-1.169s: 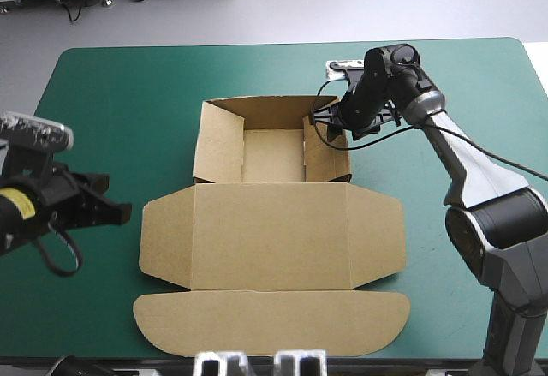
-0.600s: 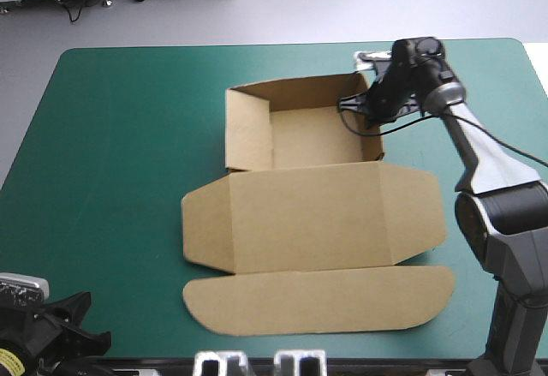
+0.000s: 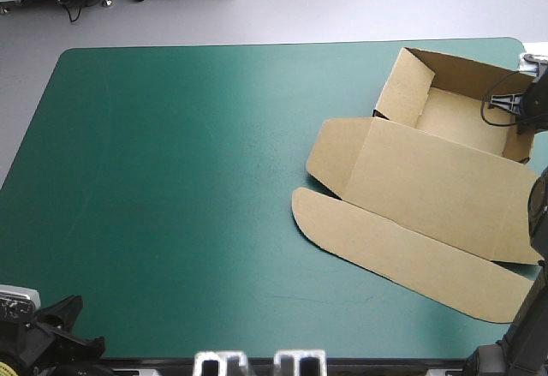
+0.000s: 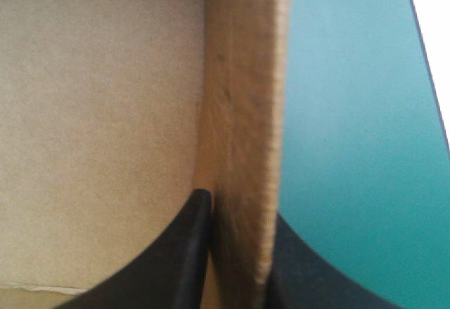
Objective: Fold the box
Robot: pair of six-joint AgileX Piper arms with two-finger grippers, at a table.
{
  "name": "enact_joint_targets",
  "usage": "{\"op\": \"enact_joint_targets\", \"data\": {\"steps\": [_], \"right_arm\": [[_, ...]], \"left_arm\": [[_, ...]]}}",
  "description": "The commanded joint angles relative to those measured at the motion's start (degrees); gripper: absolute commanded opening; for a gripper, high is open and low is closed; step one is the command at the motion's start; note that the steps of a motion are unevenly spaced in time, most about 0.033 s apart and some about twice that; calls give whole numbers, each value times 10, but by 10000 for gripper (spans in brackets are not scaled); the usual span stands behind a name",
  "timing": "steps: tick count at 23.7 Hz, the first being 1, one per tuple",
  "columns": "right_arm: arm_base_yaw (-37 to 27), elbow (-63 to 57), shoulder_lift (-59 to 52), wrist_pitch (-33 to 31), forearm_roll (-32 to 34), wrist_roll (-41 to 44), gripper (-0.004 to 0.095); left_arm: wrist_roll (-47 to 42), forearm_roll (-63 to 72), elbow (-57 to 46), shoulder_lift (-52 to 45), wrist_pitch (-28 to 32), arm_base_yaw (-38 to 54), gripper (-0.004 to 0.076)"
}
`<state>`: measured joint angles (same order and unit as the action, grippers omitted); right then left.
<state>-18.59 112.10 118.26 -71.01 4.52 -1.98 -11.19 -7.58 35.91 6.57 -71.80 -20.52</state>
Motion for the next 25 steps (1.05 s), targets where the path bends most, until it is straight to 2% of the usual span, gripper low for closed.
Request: {"op": "enact_joint_targets", "data": {"steps": [1,2,7,12,14,15,16,17,19,20,23,25], "right_arm": [[-1,17,-21,6,0,-28,421],[-1,17,-23,0,0,-47,452],[-1,17,-92,-6,-8,-28,453],[-1,16,-213,-6,-74,-21,453],[-1,-2,-269,-6,-131,-53,415],[-1,-28,-305,-6,-173,-81,354],[-1,-77,-354,-6,-222,-102,241],[2,-105,-378,-6,-248,-110,181],[13,-183,-441,-4,-265,-128,49],[32,-259,-509,7,-265,-138,-17],[75,-432,-650,61,-256,-150,-17],[83,-569,-784,88,-208,-137,-17]], "left_arm": [[21,-3,10,10,-18,-2,-10],[21,-6,10,10,-18,-2,-10],[53,-17,10,10,-18,-2,-10],[84,-23,10,10,-17,-2,-10],[87,-23,10,10,-16,-2,-10],[87,-21,8,10,-13,-2,-10],[87,-16,2,10,-5,-2,-10],[84,-11,-5,10,4,-2,-10],[84,8,-23,10,26,-2,-10],[85,29,-38,10,47,-2,-10],[90,39,-49,10,69,-2,-10],[92,44,-49,10,85,-2,-10]]}}
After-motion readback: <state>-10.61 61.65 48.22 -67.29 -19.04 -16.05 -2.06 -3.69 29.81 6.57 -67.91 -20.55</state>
